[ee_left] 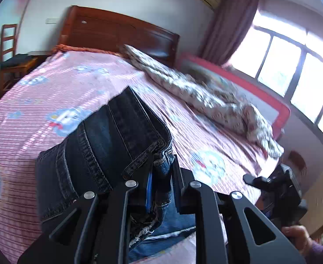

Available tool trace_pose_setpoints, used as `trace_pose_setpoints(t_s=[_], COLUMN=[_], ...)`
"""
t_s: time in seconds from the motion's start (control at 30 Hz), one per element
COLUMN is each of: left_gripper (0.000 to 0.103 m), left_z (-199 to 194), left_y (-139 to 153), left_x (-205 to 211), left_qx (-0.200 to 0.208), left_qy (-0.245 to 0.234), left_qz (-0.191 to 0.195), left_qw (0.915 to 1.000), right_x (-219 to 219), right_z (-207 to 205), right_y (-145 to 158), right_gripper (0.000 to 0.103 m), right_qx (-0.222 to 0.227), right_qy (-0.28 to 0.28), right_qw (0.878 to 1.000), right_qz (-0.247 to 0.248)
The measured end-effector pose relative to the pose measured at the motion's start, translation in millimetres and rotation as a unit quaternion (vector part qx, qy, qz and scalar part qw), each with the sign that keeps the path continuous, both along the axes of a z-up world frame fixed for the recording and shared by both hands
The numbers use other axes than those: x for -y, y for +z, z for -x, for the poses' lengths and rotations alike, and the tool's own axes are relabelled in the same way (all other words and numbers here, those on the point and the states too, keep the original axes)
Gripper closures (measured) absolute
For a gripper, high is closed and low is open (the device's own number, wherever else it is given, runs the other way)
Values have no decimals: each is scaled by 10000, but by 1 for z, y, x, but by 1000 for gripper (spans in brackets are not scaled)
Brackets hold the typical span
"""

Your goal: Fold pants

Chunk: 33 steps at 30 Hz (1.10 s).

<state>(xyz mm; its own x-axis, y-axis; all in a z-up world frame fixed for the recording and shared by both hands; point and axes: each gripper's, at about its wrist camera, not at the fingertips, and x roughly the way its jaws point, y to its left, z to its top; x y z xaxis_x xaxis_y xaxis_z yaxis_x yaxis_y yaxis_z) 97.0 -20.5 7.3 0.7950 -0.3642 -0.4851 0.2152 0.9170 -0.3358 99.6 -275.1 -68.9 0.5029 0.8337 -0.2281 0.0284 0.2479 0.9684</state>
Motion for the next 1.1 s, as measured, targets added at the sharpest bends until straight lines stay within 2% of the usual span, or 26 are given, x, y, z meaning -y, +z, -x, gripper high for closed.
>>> trace_pose_setpoints(t_s=[0.27,0.4,0.47,0.5,0.53,0.6,0.63,0.7,0.73,0.8,0.87,0.93,1.0,1.1], left_gripper=[89,88,80,73,57,41,35,29,22,15,13,12,12,11], left_z=[-16,-15,-17,-14,-8,5,12,28,36,52,57,54,48,41], left_y=[-47,-75,-83,-89,-92,-86,-79,-59,-50,-33,-26,-28,-36,-52], left_x=[66,98,111,119,125,132,131,115,103,66,24,-15,-51,-76], left_qx=[-532,-659,-755,-736,-622,-506,-456,-311,-201,34,-49,-310,-583,-849], left_qy=[-469,-738,-1140,-1385,-1573,-1797,-1792,-1576,-1392,-808,-102,368,717,660], left_qz=[-872,-1442,-1500,-1716,-1940,-2114,-2089,-1907,-1803,-1529,-1183,-694,-244,268], left_qw=[9937,9846,9792,9726,9663,9594,9603,9684,9735,9849,9929,9964,9954,9938], right_x=[37,38,31,27,23,15,11,3,-2,-10,-20,-26,-33,-42], right_z=[11,3,-5,-8,-11,-17,-20,-24,-27,-28,-34,-41,-49,-64], right_y=[-21,-20,-16,-14,-12,-9,-8,-5,-3,-3,-5,-10,-15,-23], right_gripper=[9,9,9,9,9,9,9,9,9,9,9,9,9,9], right_qx=[-159,-132,-68,-50,-28,-15,0,55,83,124,163,212,198,130], right_qy=[-308,-280,-233,-217,-186,-89,-39,73,140,287,383,423,469,527], right_qw=[9994,9995,9997,9997,9998,9999,10000,9999,9999,9993,9980,9967,9952,9919], right_qz=[3,-60,-52,-35,-53,-65,-57,-64,-20,197,483,654,838,1147])
